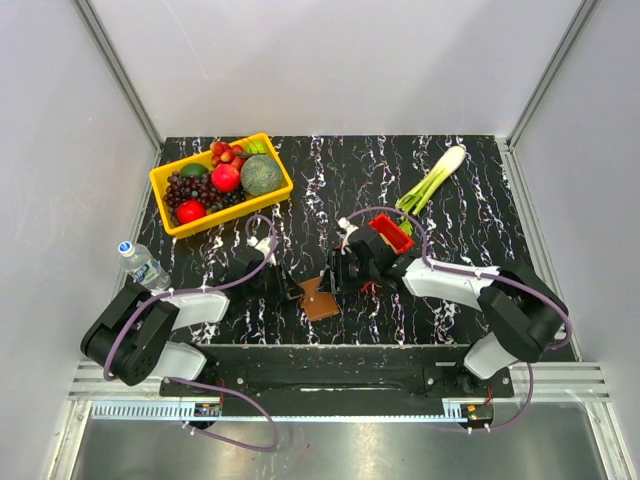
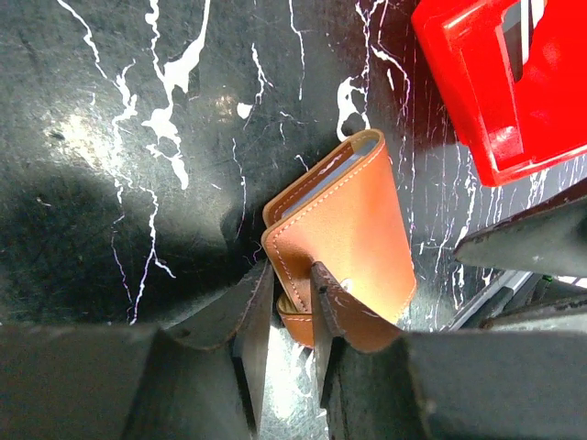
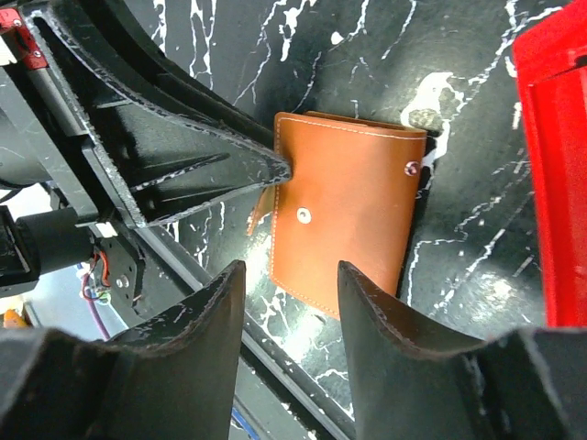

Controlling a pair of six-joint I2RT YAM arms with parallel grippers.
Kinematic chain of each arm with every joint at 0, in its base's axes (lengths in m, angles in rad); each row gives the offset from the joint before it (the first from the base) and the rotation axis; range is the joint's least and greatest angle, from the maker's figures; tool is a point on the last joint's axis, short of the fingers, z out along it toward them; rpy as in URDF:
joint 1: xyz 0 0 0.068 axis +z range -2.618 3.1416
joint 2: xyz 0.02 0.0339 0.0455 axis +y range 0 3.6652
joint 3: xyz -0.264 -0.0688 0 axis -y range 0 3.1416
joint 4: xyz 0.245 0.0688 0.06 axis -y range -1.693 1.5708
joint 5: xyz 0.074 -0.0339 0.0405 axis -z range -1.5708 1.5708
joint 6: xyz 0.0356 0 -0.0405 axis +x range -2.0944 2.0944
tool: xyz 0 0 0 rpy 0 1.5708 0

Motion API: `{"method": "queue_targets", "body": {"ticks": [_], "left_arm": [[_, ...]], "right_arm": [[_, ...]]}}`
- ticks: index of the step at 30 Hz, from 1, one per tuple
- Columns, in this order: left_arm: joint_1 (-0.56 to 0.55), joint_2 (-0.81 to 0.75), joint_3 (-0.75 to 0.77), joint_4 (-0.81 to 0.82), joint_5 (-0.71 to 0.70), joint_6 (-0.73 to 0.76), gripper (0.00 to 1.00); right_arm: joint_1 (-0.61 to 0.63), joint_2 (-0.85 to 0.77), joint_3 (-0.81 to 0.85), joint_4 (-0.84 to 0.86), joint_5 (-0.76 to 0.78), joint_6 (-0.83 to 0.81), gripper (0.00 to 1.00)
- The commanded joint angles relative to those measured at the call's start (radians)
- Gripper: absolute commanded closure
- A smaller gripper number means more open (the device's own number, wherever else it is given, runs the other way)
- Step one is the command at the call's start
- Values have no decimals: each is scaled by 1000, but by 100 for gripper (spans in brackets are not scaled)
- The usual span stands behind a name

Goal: Put the credit cards into the card holder
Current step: Close the card holder at the center of the board.

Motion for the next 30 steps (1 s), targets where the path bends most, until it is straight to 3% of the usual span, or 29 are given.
{"method": "queue_targets", "body": {"ticks": [1,10,30], "left_arm": [[2,13,17,54,-29,12,75],[2,19,0,68,-33,12,79],[2,9,-3,74,-26,12,80]], "right_arm": [[24,27,45,77,-57,32,51],[46,134,107,92,-73,80,54],[67,206,128,127,-80,144,69]]}}
